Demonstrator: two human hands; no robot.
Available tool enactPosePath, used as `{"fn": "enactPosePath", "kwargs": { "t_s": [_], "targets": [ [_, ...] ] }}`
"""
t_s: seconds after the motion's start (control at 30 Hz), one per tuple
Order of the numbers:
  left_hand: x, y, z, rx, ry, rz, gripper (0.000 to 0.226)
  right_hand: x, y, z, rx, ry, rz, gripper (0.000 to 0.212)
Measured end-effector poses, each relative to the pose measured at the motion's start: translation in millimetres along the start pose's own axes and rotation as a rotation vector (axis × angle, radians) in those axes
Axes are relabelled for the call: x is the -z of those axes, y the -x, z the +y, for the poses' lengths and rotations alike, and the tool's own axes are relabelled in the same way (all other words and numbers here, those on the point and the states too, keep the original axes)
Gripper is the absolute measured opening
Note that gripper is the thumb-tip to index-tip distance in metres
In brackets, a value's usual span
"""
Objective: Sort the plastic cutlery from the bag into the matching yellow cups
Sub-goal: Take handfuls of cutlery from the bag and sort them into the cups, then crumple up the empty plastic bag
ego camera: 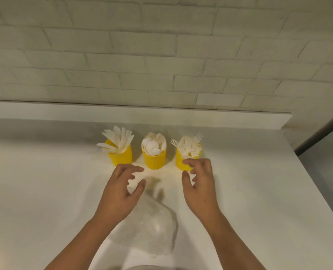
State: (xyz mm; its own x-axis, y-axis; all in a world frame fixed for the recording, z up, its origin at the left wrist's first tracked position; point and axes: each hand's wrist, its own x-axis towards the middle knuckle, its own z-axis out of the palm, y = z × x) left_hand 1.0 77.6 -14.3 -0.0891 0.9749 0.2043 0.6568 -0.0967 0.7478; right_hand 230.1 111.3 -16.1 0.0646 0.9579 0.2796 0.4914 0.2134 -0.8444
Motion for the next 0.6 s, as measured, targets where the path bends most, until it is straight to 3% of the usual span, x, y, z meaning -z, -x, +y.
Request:
{"fn": "enactPosePath", "kwargs": {
  "t_s": [0.07,0.23,0.33,0.47,0.6],
  "targets": [
    [6,20,-17,0.084,-0.066,-0.017,0.045,-13,19,-1,-0.011,0.027,-0.125,0.036],
    [15,53,-37,0.422,-0.315,-0.278,0.12,-33,45,-2,-0.069,0.314,-0.553,0.069],
    [13,61,-47,0.521,-0.396,-0.425,0.141,-43,51,3,-0.137,0.479,-0.742,0.09],
    [5,60,-55,0.516,-0.342,-0.396,0.128,-54,53,6,-0.175,0.575,-0.871,0.102],
    [0,57,-62,0.475,-0.364,-0.351,0.08,-59,55,-1,-0.219,0.56,-0.921,0.104]
  ]
}}
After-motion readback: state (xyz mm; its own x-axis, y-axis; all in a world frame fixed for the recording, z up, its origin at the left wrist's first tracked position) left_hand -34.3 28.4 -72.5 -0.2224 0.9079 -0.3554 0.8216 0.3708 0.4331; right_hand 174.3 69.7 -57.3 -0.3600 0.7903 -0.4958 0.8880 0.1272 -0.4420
